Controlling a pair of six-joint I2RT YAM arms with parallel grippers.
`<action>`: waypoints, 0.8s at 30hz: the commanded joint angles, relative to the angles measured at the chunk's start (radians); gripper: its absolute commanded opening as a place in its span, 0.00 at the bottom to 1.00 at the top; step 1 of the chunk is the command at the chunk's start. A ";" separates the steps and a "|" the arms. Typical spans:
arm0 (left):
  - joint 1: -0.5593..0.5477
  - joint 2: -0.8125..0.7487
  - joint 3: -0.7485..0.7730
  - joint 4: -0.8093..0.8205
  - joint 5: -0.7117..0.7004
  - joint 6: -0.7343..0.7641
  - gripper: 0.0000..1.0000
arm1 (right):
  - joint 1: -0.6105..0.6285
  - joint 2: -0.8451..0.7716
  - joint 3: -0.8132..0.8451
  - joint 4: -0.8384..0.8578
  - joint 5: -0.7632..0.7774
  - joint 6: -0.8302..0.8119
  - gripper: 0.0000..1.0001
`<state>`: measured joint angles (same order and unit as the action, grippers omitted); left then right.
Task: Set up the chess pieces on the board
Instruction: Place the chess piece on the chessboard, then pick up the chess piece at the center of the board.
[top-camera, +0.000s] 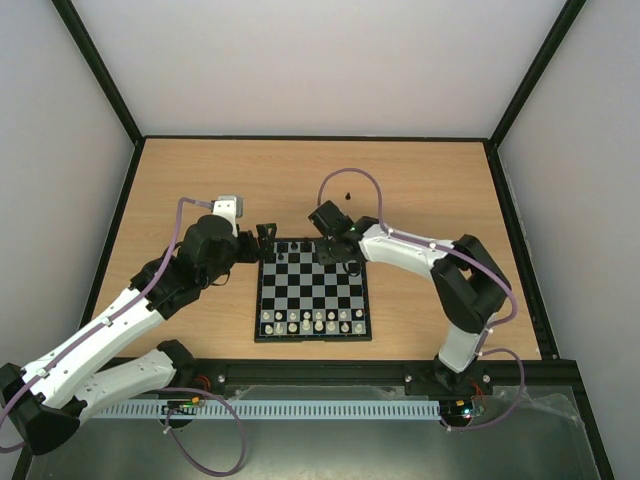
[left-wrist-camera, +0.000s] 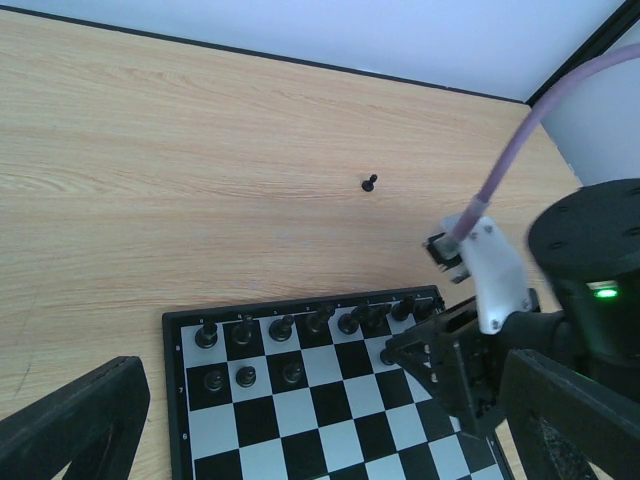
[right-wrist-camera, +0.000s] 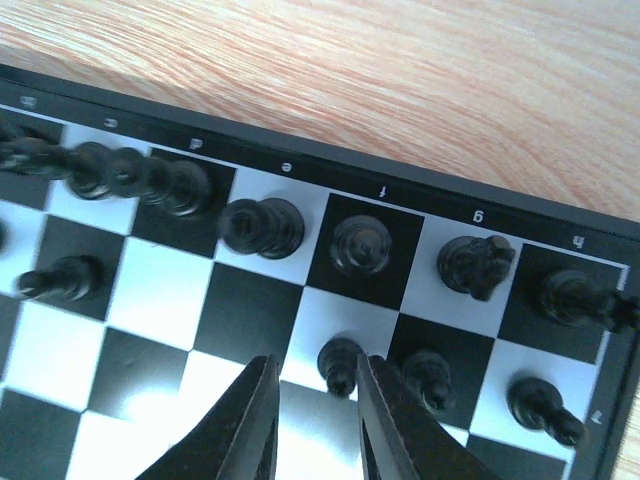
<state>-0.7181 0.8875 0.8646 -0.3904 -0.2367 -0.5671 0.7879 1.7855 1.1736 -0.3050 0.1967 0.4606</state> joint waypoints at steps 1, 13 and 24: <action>0.006 -0.016 0.011 -0.010 -0.009 0.000 0.99 | 0.007 -0.131 -0.024 -0.027 -0.020 0.007 0.26; 0.006 -0.013 0.004 -0.001 -0.006 -0.002 0.99 | -0.258 -0.126 0.151 -0.103 0.004 -0.083 0.60; 0.006 -0.001 0.000 0.012 0.009 -0.002 0.99 | -0.363 0.286 0.603 -0.196 -0.065 -0.129 0.55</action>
<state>-0.7166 0.8879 0.8646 -0.3901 -0.2356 -0.5671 0.4225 1.9789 1.6356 -0.3992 0.1707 0.3656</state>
